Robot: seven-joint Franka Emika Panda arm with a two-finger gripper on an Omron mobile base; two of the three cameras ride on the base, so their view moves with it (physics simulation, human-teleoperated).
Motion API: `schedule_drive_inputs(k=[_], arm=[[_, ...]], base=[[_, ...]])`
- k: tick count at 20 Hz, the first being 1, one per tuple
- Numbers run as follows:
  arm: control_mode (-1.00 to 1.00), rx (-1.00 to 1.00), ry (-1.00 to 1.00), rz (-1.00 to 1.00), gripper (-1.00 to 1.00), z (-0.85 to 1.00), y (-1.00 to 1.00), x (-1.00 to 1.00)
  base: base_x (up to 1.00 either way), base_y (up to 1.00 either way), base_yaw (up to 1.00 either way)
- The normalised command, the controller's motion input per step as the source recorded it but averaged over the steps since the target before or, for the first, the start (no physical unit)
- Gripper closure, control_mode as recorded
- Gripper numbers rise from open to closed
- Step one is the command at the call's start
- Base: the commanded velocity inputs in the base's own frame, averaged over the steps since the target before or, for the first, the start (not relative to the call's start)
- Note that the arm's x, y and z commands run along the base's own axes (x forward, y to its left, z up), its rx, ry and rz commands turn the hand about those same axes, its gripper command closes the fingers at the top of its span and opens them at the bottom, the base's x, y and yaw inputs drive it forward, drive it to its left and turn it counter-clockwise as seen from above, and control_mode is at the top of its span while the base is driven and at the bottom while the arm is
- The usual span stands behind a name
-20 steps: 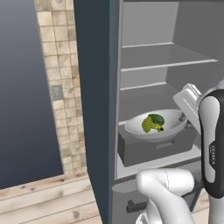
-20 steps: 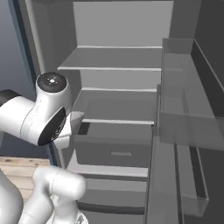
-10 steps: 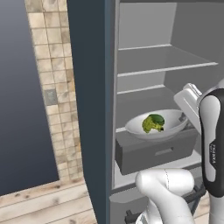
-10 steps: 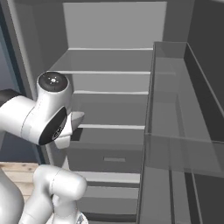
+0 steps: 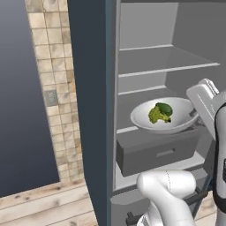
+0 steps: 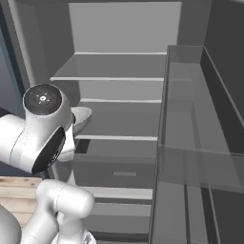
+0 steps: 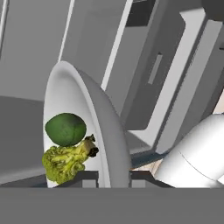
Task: Place the bowl with the avocado and broccoli on the top shelf of the fridge. Place the bowl with the chicken drumstick and fish on the second highest shelf of the fridge.
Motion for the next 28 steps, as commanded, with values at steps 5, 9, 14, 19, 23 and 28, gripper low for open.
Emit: schedule_drive_inputs(k=[5,9,14,19,23,28], arm=[[-1.00,0.00,-0.42,-0.09,1.00,0.93,-0.10,-0.30],[-1.00,0.06,-0.18,-0.09,1.00,0.99,-0.22,-0.02],[-1.00,0.30,0.09,-0.08,1.00,0.57,-0.26,0.22],[-1.00,0.02,0.00,0.00,1.00,0.00,0.00,0.19],[-1.00,0.00,0.00,0.00,1.00,-0.01,-0.02,0.97],[-1.00,0.00,0.00,-0.01,1.00,0.00,0.00,1.00]], base=[[0.00,0.00,0.00],[0.00,0.00,0.00],[0.00,0.00,0.00],[0.00,0.00,0.00],[0.00,0.00,0.00],[0.00,0.00,0.00]])
